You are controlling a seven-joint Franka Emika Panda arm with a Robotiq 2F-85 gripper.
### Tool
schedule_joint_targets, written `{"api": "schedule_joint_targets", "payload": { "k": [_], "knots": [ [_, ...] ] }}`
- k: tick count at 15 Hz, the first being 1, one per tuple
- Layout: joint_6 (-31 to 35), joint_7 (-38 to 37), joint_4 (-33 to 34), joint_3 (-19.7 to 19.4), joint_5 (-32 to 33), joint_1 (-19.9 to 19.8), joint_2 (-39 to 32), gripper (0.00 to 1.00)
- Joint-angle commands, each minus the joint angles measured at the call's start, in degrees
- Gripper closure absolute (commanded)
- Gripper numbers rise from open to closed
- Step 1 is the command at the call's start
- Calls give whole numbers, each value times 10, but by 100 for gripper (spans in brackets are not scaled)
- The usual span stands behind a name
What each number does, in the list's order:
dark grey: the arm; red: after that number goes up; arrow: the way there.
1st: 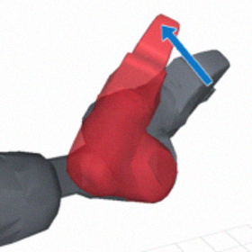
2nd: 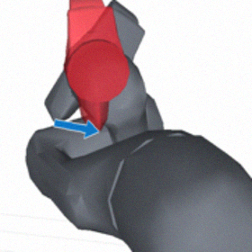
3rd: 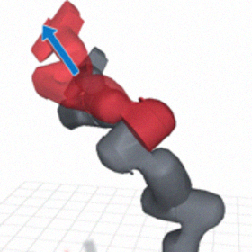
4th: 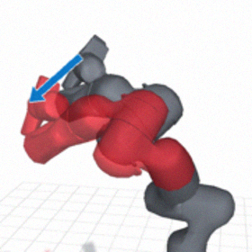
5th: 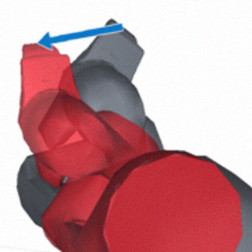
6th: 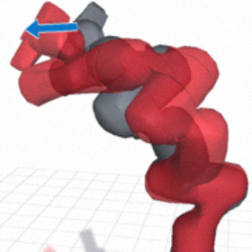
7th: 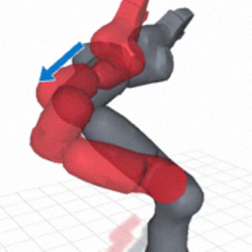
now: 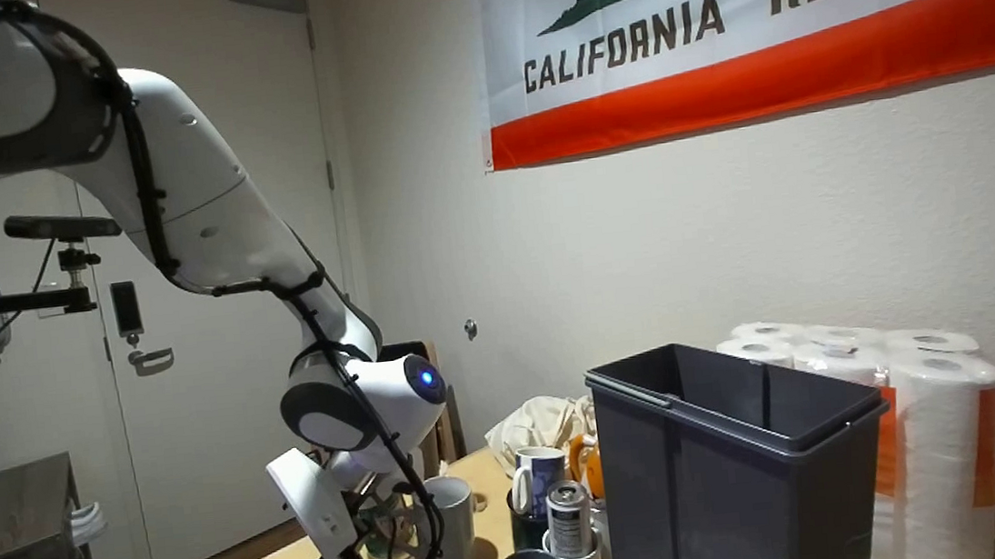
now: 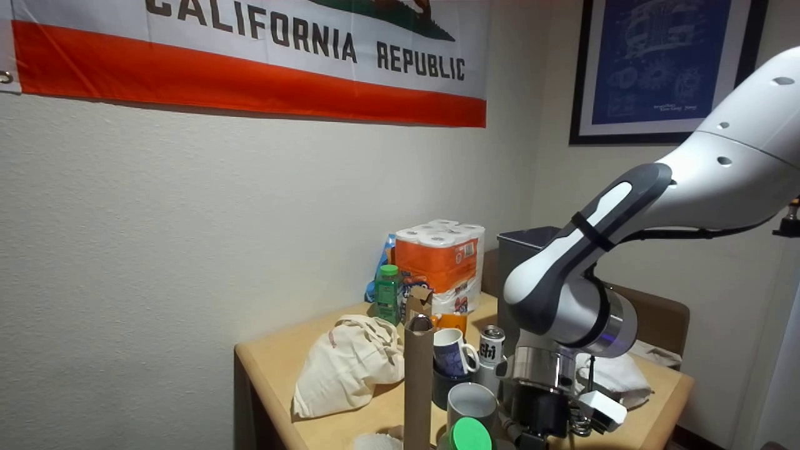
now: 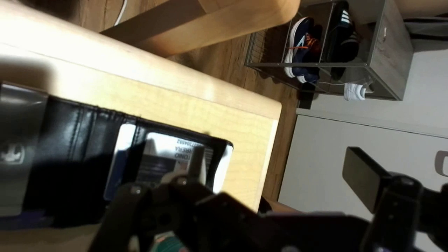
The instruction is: Turn over the black box
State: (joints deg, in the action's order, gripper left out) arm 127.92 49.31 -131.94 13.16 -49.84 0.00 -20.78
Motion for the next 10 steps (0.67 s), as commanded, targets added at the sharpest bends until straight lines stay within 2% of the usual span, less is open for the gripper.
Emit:
{"api": "schedule_joint_targets", "payload": {
  "k": [1,4,6,10],
  "knots": [
    [21,-15,-34,-24,16,14,65,0],
    [28,-47,-50,-43,59,18,115,0],
    [17,-97,-59,-52,104,21,148,0],
    [-1,-276,-90,-58,231,37,228,0]
  ]
}}
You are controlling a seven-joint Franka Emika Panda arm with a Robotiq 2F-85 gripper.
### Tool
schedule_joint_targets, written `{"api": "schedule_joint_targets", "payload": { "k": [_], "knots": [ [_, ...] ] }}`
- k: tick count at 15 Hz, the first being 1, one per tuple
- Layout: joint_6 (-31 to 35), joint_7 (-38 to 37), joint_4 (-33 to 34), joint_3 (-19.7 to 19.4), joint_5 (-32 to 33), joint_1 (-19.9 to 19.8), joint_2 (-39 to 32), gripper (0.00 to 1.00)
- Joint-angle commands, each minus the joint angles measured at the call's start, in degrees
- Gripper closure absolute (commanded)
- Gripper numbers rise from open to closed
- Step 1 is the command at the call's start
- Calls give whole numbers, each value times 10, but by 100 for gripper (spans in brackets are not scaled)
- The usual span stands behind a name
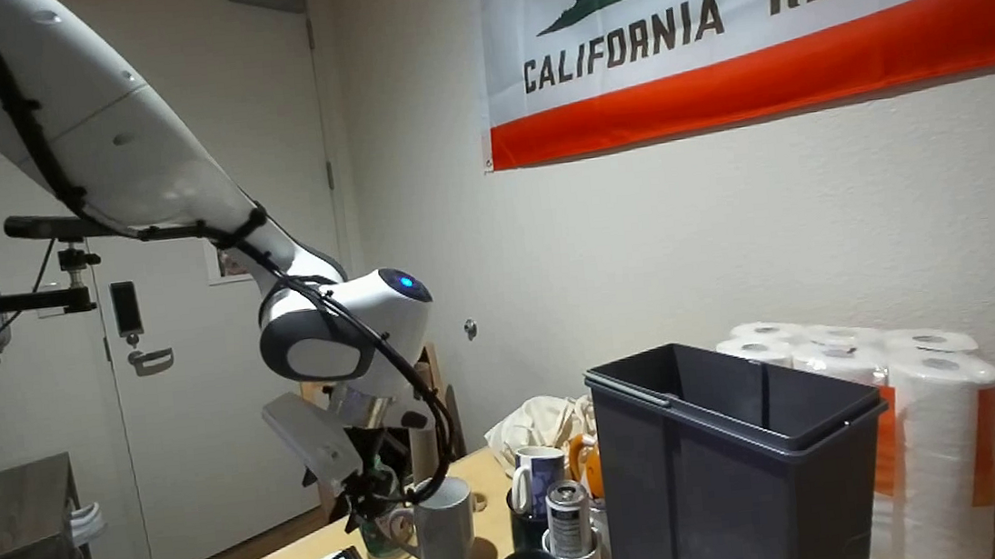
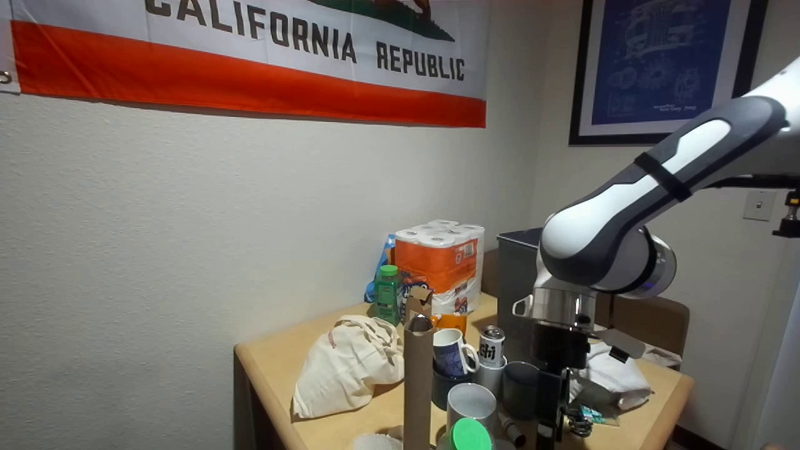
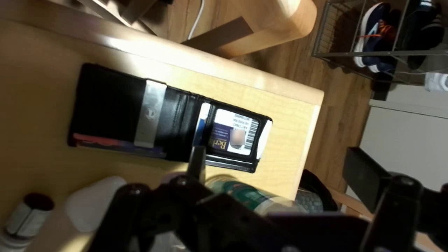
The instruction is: Turn over the black box
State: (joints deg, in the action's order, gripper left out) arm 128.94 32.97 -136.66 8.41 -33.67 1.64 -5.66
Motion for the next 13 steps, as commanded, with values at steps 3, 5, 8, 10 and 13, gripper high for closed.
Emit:
{"api": "schedule_joint_targets", "payload": {
  "k": [3,5,8,10,13],
  "knots": [
    [-37,-251,-54,-2,163,33,132,0],
    [-58,-320,-53,3,207,42,157,0],
    [-95,-388,-48,8,246,51,183,0],
    [-112,-415,-45,11,259,55,193,0],
    [-127,-439,-42,15,269,58,199,0]
  ]
}}
